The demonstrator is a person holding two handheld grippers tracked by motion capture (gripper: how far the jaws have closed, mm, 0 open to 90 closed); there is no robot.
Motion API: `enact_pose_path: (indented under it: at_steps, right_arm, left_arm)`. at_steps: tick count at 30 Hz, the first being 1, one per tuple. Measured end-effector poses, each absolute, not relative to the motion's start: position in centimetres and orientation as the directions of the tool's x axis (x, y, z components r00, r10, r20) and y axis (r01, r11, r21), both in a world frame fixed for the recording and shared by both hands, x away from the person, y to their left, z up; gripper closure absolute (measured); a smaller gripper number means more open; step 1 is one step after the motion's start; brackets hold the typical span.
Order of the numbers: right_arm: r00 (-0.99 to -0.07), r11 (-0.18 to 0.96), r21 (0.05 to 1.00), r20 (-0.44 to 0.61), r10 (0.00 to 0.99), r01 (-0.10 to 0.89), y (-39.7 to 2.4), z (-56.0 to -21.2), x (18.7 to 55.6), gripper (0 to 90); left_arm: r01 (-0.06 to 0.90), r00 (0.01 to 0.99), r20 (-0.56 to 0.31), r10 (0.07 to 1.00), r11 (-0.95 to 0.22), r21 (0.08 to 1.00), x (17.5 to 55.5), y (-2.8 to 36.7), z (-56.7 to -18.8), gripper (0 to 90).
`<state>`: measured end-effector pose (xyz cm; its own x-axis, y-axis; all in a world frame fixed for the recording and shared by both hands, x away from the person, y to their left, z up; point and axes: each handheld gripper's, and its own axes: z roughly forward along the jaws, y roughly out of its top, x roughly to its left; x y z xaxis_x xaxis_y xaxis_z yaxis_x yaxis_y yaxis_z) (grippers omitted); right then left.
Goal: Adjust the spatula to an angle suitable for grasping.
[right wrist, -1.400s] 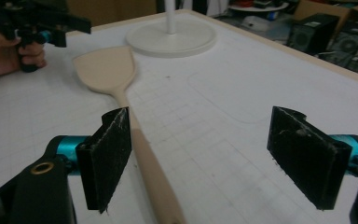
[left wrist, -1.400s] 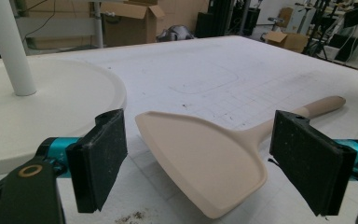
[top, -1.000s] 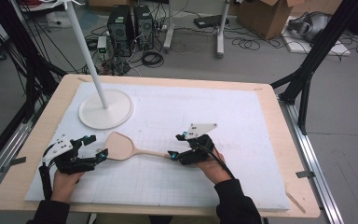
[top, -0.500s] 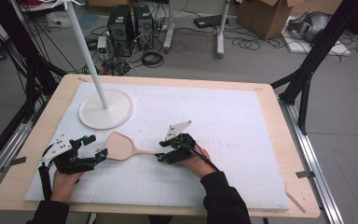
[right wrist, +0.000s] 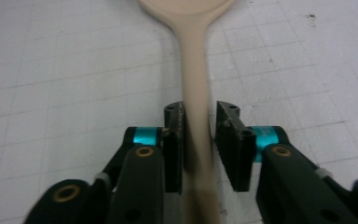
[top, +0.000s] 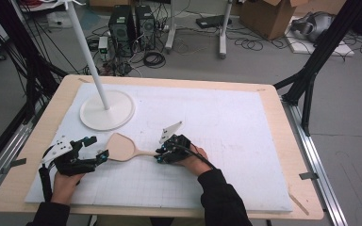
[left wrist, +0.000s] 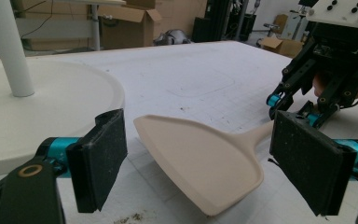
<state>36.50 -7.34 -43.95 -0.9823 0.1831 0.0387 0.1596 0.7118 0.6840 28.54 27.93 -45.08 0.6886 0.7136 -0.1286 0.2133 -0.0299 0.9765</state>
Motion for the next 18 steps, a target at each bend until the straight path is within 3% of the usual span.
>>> enact_pose_path:
  at_steps: [18]
  right_arm:
    - [-0.992,0.717,0.688,0.042,0.119,0.114,-7.9,-42.7,36.1,78.3]
  left_arm:
    - [0.212,0.695,-0.153,0.703,0.003,0.977,28.5,28.3,-45.1,19.0]
